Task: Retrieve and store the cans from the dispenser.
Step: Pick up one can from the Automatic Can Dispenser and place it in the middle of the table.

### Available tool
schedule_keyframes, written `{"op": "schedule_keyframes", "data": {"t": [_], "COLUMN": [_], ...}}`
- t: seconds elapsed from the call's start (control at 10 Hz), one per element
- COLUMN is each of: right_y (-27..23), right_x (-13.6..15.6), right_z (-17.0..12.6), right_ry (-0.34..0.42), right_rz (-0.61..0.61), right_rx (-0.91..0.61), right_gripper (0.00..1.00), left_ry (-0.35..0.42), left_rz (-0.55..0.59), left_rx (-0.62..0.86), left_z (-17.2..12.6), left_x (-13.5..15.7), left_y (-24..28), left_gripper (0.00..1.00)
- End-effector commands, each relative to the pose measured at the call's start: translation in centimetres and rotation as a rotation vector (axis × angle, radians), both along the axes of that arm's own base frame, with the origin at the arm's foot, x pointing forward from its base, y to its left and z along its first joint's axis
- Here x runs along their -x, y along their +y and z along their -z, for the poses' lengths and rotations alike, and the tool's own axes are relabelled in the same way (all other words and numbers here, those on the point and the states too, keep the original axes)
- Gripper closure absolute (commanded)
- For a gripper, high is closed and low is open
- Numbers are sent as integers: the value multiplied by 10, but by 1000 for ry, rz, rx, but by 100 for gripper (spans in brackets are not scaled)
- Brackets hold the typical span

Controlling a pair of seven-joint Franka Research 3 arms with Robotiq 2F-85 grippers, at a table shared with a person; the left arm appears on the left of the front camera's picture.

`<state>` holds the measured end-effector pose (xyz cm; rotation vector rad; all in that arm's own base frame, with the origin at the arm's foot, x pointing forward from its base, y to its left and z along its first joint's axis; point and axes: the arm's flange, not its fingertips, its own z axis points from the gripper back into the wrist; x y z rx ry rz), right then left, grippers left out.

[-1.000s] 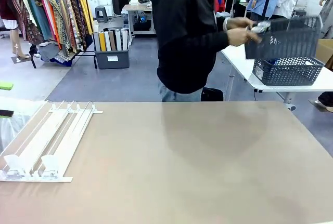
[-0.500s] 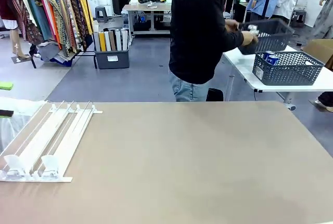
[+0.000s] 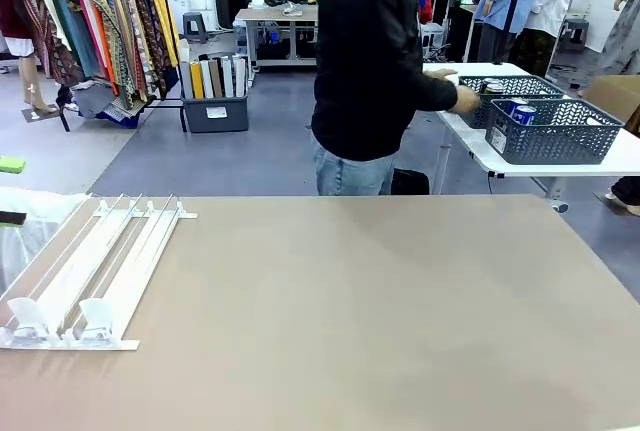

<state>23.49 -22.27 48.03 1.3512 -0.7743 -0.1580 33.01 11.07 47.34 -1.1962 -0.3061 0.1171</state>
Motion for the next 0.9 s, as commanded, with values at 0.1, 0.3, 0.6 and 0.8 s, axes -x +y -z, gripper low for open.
{"op": "schedule_keyframes", "data": {"t": [0.1, 0.3, 0.6, 0.8], "right_y": [1, 1, 1, 1], "right_x": [-3, -3, -3, -3], "right_z": [-4, -4, -4, -4], "right_ry": [-26, -26, -26, -26], "right_rz": [10, 10, 10, 10], "right_rx": [-16, -16, -16, -16], "right_gripper": [0, 0, 0, 0], "left_ry": [9, 9, 9, 9], "left_rz": [7, 7, 7, 7], "left_rx": [-6, -6, -6, -6], "left_z": [-2, -2, -2, -2], "left_x": [3, 3, 3, 3], "left_y": [0, 0, 0, 0], "left_gripper": [0, 0, 0, 0]}}
